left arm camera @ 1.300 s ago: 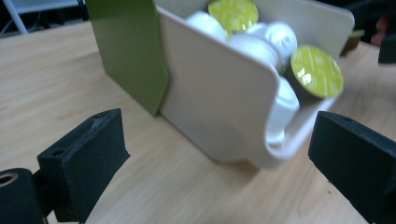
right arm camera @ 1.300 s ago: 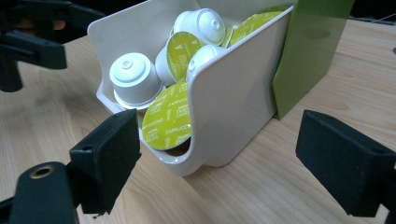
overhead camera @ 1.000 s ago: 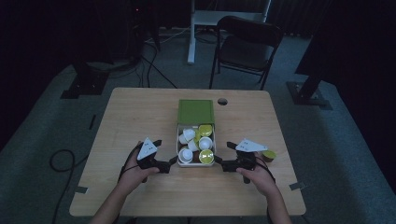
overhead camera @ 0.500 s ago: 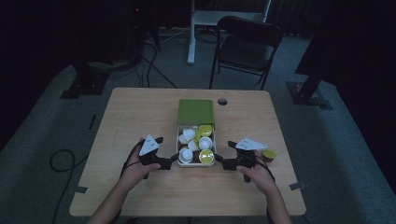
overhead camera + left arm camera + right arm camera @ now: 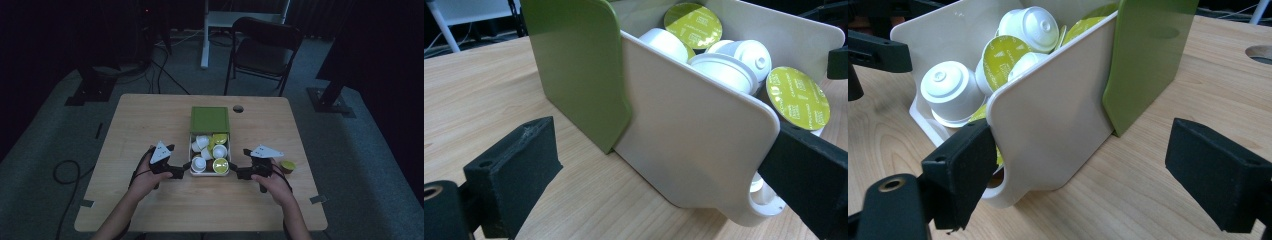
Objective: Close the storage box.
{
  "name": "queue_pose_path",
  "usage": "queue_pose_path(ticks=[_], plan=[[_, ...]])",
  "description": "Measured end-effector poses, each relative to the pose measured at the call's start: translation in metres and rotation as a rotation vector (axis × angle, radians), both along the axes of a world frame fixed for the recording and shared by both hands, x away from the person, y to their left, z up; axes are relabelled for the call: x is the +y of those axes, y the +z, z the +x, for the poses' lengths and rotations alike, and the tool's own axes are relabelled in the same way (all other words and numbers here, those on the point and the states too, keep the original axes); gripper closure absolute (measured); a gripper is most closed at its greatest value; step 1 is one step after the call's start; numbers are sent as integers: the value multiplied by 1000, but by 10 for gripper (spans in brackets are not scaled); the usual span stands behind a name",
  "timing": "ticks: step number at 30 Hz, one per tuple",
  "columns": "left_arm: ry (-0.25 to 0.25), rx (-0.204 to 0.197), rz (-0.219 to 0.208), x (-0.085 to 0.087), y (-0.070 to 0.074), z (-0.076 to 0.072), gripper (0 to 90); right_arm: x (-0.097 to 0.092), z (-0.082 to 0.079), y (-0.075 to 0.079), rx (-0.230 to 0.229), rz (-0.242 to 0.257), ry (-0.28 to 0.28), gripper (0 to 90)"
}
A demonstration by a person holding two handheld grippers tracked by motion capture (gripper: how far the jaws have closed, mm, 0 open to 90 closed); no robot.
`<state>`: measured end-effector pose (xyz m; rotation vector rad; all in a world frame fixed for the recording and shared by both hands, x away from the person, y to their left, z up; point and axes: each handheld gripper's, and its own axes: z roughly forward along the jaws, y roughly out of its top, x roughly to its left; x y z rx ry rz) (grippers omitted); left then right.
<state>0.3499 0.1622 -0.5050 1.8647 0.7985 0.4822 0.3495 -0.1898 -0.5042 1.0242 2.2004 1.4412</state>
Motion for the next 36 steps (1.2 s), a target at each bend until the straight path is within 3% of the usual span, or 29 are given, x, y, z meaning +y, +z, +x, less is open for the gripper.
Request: queue_pose_path(ticks=[9,20,30,36], plan=[[-4,8,4,-1,1,5,40,0,4,1,-12,-11,-17,128],[1,-4,42,-4,5,10,40,1,9,1,3,-6,-28,127],[3,-5,49,-6,6,14,40,2,14,2,9,-9,-49,127],[13,5,30,-4,6,18,40,3,17,2,10,-12,-53,127]])
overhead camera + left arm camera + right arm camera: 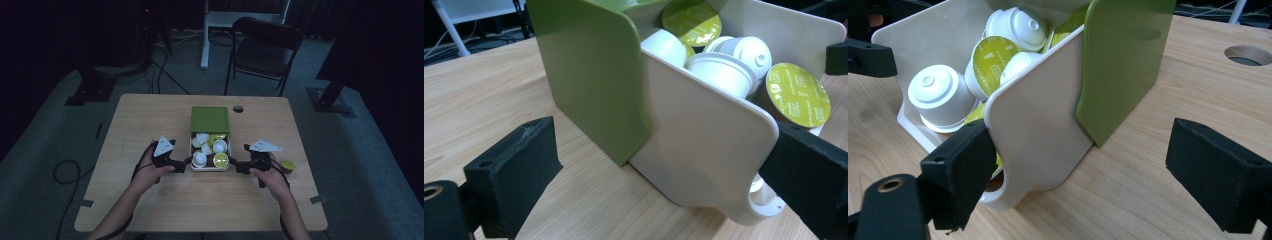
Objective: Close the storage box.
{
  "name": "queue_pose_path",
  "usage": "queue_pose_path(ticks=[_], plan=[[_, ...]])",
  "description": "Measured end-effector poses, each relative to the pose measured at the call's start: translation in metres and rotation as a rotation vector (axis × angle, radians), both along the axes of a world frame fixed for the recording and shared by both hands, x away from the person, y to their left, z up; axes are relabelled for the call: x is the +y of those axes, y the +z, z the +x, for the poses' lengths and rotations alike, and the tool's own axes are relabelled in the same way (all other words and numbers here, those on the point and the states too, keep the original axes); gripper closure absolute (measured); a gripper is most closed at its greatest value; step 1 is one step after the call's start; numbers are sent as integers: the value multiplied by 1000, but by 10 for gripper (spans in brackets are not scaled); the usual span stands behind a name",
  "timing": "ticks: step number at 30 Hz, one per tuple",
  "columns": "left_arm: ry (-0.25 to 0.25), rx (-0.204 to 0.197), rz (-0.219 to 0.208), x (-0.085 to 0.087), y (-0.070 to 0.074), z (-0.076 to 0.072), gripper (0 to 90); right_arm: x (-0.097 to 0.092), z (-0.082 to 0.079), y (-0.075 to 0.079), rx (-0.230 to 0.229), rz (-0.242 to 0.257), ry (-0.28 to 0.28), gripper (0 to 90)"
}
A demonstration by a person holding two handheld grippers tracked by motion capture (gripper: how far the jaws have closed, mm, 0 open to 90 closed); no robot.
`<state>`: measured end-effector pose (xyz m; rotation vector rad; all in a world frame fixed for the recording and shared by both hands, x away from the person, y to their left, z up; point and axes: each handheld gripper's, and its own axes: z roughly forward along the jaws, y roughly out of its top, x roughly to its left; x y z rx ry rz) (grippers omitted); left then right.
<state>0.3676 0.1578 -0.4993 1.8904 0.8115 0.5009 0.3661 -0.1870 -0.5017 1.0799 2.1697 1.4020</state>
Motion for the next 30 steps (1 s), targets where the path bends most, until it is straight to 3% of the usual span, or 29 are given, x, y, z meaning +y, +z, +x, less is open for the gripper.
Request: queue_pose_path(ticks=[14,18,30], plan=[[21,3,-10,1,3,9,41,2,8,2,11,17,-23,127],[31,-24,33,-1,5,9,41,3,9,2,14,11,-22,125],[35,-5,28,-2,8,17,40,4,17,2,18,16,-41,125]])
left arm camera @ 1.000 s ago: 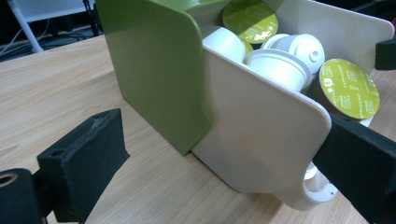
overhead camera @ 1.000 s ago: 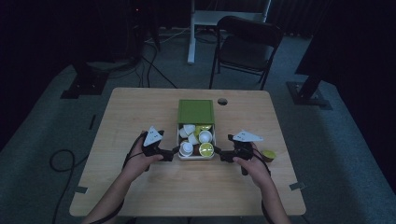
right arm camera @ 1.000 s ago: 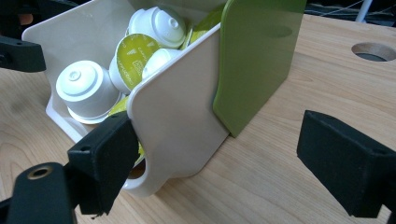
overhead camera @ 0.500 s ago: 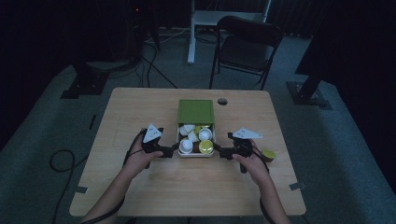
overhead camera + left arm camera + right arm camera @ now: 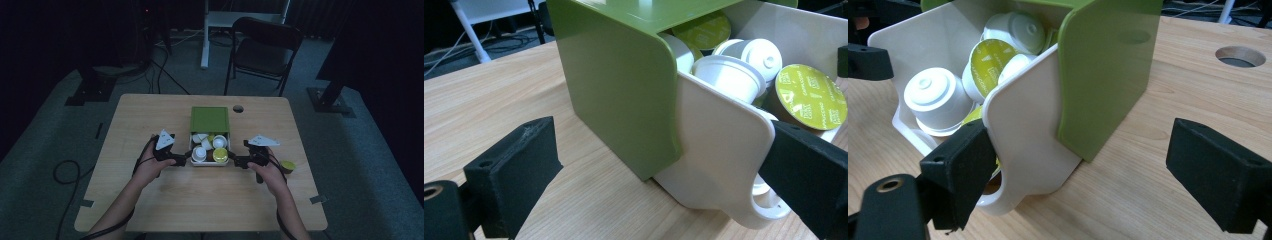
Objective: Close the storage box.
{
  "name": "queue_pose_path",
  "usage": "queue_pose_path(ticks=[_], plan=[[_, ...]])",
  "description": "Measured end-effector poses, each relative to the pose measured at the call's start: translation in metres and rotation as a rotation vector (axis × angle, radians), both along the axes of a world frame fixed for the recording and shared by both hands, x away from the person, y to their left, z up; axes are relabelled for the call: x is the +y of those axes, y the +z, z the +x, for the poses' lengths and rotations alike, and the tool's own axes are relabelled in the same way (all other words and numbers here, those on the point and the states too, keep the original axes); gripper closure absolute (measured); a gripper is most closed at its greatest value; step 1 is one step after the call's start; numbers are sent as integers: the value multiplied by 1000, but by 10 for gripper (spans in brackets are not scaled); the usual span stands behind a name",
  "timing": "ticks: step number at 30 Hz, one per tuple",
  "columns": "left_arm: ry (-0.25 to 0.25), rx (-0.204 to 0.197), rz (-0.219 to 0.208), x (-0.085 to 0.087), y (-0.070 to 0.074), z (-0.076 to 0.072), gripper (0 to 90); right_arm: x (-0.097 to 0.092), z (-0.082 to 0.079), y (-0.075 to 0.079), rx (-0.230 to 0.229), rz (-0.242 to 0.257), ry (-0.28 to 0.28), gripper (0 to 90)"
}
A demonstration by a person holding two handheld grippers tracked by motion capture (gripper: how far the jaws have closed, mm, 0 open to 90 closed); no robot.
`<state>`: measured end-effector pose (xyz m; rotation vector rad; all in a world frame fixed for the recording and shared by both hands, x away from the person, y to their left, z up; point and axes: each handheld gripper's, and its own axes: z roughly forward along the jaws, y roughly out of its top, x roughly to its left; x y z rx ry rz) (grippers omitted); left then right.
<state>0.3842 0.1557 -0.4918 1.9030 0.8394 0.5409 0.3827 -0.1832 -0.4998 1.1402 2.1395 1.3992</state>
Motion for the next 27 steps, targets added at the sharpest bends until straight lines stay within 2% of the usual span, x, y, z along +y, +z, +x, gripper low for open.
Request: queue_pose_path(ticks=[14,27], plan=[[25,5,-16,1,-1,9,40,4,10,1,-1,-9,-30,125],[33,2,-2,-1,0,16,40,8,17,-1,10,-15,-56,126]])
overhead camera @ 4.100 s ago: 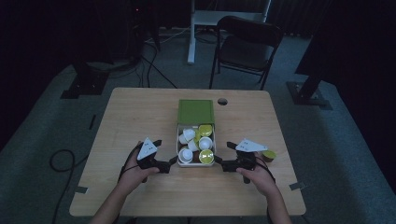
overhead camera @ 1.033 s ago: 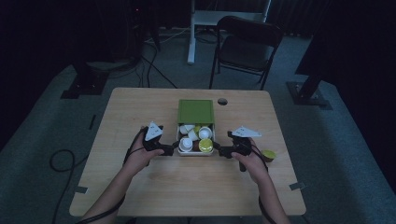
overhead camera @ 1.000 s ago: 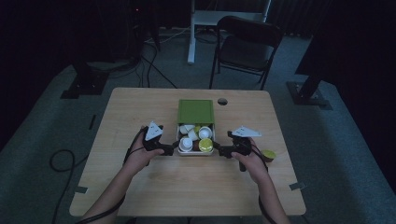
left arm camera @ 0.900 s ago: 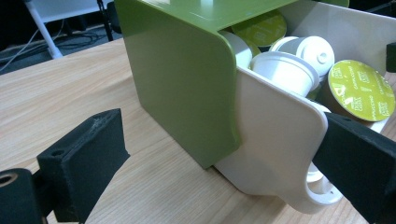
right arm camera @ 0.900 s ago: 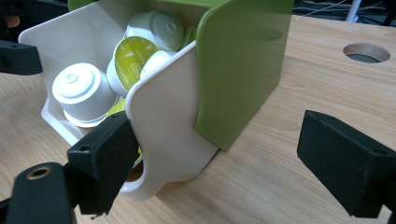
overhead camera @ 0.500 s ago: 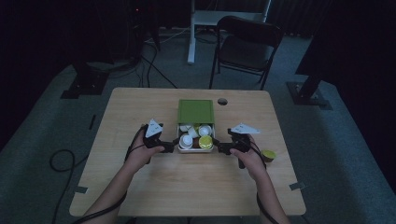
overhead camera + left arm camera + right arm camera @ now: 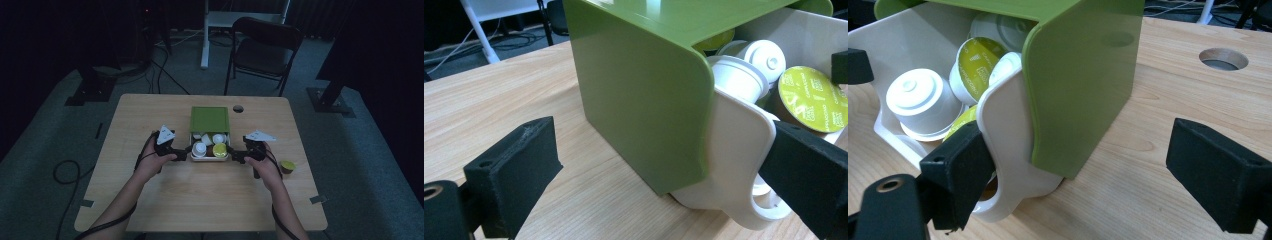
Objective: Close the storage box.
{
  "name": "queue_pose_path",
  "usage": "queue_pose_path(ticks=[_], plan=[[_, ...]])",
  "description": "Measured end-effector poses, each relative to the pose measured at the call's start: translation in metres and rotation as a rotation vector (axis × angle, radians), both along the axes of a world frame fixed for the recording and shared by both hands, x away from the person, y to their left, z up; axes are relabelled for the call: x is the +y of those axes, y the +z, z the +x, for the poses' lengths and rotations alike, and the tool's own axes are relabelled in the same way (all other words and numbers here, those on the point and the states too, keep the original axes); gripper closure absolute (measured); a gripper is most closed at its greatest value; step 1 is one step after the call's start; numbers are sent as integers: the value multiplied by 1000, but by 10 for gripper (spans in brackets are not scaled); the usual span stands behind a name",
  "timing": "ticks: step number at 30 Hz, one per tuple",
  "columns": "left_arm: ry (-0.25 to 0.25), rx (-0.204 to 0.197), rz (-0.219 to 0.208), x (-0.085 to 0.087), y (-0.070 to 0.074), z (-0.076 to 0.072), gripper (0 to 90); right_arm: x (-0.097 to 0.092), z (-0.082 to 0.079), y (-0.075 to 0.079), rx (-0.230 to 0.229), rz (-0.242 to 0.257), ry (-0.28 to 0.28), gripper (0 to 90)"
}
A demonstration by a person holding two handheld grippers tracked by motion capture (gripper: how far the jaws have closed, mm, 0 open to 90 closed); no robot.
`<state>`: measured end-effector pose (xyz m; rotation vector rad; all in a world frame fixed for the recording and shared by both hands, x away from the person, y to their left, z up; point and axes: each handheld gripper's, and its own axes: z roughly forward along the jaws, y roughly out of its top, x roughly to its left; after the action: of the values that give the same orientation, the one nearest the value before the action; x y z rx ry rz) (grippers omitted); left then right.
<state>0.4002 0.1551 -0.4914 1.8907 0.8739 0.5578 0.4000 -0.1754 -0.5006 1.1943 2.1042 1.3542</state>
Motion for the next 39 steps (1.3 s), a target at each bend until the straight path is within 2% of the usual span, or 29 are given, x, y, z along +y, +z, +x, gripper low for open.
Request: queue_pose_path(ticks=[5,39], plan=[[3,3,-9,1,-1,3,40,1,3,0,2,1,-5,125],[28,-16,19,-3,2,20,40,5,19,-3,12,27,-64,122]])
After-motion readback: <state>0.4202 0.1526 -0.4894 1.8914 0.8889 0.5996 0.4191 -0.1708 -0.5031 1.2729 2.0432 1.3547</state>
